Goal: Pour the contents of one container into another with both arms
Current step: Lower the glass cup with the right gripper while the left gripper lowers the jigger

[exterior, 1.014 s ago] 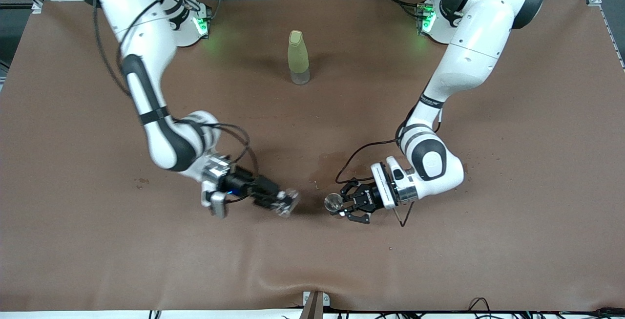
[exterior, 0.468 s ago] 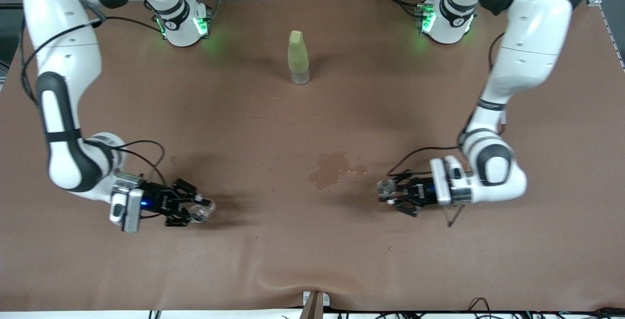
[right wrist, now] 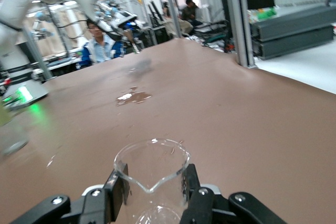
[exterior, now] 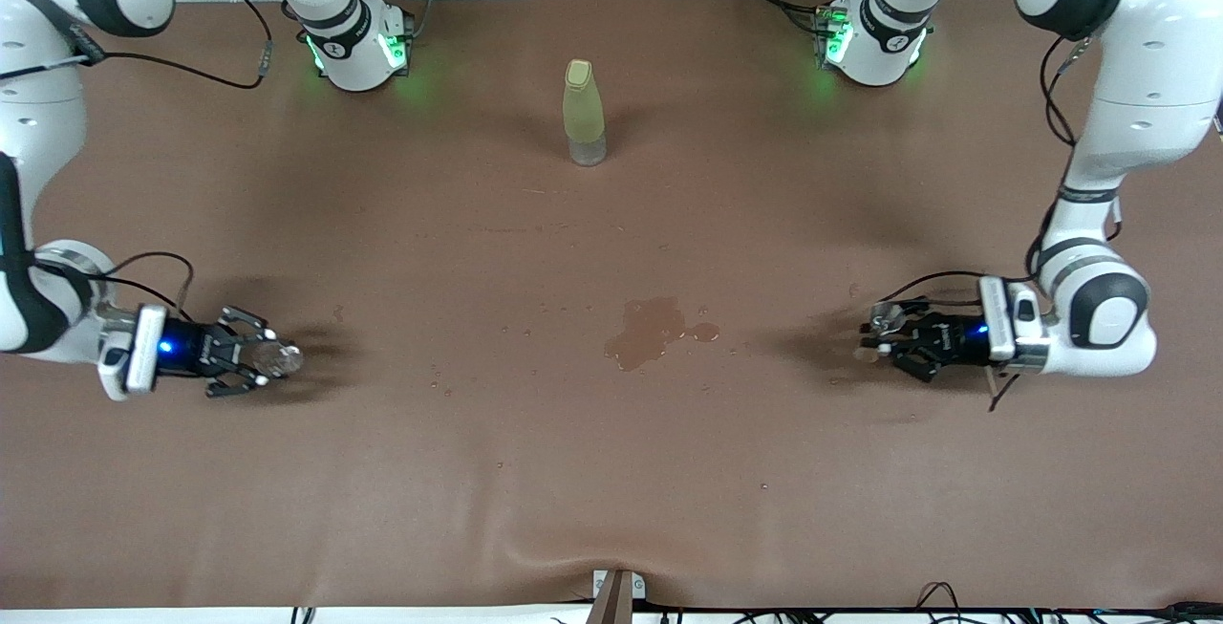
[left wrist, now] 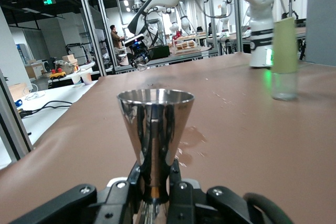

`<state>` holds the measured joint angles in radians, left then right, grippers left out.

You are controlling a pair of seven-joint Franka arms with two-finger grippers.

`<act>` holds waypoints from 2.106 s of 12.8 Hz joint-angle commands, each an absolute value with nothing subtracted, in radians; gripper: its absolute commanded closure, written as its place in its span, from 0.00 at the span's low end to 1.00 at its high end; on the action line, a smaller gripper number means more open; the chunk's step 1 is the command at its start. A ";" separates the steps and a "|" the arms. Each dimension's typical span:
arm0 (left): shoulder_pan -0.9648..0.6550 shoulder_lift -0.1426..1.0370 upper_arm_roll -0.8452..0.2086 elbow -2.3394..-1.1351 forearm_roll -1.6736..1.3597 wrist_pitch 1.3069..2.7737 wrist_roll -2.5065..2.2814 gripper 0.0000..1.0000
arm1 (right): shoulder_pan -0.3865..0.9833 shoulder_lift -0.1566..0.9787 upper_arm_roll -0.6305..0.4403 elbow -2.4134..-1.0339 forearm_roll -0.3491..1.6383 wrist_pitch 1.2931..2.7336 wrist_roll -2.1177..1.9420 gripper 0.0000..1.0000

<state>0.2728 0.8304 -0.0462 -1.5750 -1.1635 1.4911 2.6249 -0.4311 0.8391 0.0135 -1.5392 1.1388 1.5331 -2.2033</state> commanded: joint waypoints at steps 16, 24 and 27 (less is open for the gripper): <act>0.528 0.960 -0.058 -1.600 -1.032 1.436 2.747 0.89 | -0.620 1.060 0.040 -1.410 0.887 1.298 -2.516 0.00; 0.529 0.976 -0.057 -1.592 -1.022 1.425 2.769 0.55 | -0.624 0.882 0.041 -1.312 0.767 1.263 -2.216 0.00; 0.563 0.965 -0.058 -1.582 -0.954 1.425 2.773 0.49 | -0.595 0.801 0.049 -1.221 0.707 1.210 -1.955 0.00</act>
